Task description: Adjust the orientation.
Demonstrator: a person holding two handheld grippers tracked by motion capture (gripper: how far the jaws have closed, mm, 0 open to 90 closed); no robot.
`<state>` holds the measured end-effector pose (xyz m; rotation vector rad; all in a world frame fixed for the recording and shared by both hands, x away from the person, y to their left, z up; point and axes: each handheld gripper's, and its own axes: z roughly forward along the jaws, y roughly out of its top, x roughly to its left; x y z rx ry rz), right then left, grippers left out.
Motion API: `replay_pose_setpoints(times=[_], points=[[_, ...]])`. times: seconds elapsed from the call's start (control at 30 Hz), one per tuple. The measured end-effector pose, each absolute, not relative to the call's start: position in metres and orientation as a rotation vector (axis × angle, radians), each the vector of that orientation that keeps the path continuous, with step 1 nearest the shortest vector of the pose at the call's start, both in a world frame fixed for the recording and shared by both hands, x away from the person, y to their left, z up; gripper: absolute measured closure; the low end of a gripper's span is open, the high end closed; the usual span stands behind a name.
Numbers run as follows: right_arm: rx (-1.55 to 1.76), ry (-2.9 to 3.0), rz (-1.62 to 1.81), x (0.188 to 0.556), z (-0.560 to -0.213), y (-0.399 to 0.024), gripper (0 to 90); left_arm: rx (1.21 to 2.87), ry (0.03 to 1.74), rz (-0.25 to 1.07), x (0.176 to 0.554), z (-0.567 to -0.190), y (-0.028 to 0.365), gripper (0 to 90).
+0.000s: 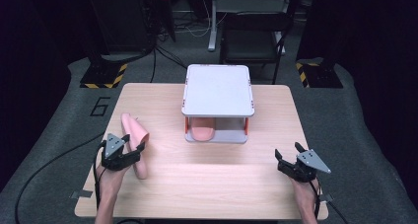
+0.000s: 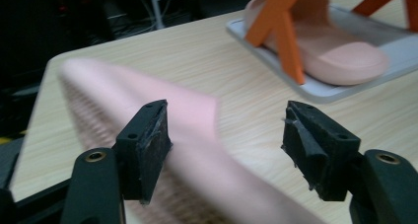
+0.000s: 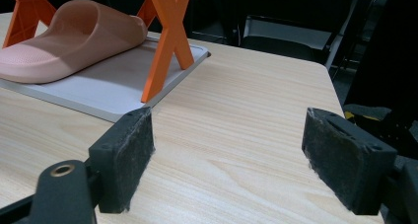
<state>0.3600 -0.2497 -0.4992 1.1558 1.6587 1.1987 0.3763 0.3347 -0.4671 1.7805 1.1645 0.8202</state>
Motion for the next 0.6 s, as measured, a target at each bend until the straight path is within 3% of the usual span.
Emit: replay_pose_setpoints(times=[0.13,0.3,0.4,0.6], points=[[1.158,1.658,1.193,0.36,-0.499,-0.25,19.6,1.685,1.225,0.708,0.373,-0.475,0.356,29.5],[1.156,1.655,1.191,0.361,-0.499,-0.25,19.7,1.673,1.148,0.789,0.368,-0.467,0.353,29.5],[1.151,1.662,1.19,0.361,-0.5,-0.25,19.8,1.757,1.032,0.818,0.37,-0.461,0.335,29.5],[1.154,1.657,1.187,0.361,-0.5,-0.251,19.8,1.838,1.082,0.853,0.373,-0.468,0.332,30.1]])
